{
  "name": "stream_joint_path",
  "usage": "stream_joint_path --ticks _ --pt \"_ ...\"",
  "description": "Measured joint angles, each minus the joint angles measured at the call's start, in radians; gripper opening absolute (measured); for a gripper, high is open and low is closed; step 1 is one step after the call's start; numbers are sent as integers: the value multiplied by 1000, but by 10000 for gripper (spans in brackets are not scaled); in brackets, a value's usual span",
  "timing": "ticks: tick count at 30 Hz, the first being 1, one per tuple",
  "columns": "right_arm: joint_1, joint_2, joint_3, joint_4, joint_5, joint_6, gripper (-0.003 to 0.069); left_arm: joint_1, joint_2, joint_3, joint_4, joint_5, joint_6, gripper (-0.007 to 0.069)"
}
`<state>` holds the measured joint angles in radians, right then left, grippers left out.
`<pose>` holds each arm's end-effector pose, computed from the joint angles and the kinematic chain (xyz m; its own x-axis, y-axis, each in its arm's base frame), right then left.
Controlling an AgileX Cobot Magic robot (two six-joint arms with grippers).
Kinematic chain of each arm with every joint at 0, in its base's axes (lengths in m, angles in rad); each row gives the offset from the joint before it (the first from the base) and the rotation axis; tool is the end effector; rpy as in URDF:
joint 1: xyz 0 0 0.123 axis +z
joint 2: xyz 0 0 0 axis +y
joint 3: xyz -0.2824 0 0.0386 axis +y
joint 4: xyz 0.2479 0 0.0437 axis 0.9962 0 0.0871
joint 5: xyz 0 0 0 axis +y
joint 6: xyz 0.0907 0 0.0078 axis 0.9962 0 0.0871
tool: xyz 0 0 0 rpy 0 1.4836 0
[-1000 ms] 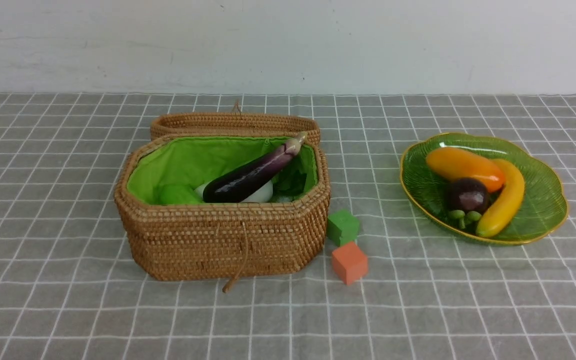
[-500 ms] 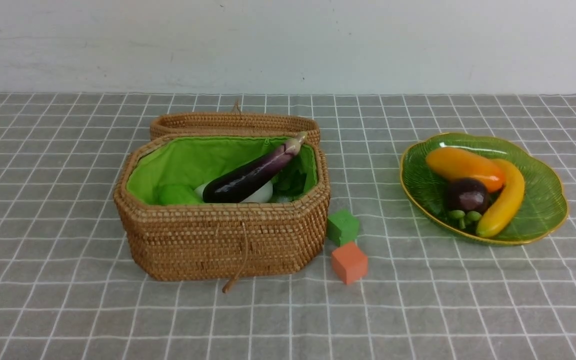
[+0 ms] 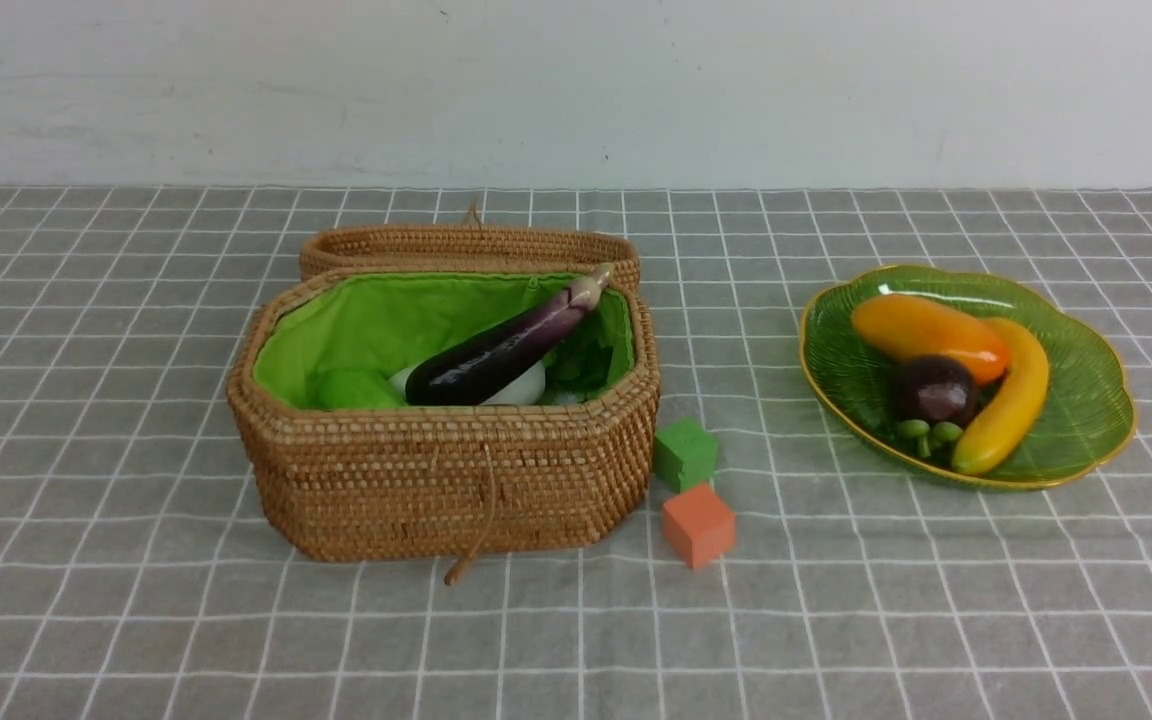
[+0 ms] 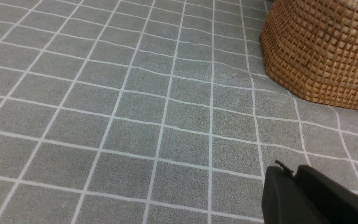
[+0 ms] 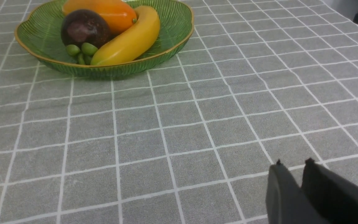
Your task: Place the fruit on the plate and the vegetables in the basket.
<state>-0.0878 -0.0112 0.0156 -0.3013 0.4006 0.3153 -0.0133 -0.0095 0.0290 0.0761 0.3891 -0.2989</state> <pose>0.0505 -0.0151 0.1741 -0.2884 0.0619 -0.9555 0.2079 0.9782 0.0006 0.0523 0.0019 0.1690 -0.3035 -0.2224 -0.9265 -0.0850 0.9748 -0.2061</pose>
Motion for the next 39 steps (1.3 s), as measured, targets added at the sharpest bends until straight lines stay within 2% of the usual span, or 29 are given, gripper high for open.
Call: stream_joint_path --ticks 39 --pt "0 0 1 0 -2 1 151 0 0 0 0 0 0 96"
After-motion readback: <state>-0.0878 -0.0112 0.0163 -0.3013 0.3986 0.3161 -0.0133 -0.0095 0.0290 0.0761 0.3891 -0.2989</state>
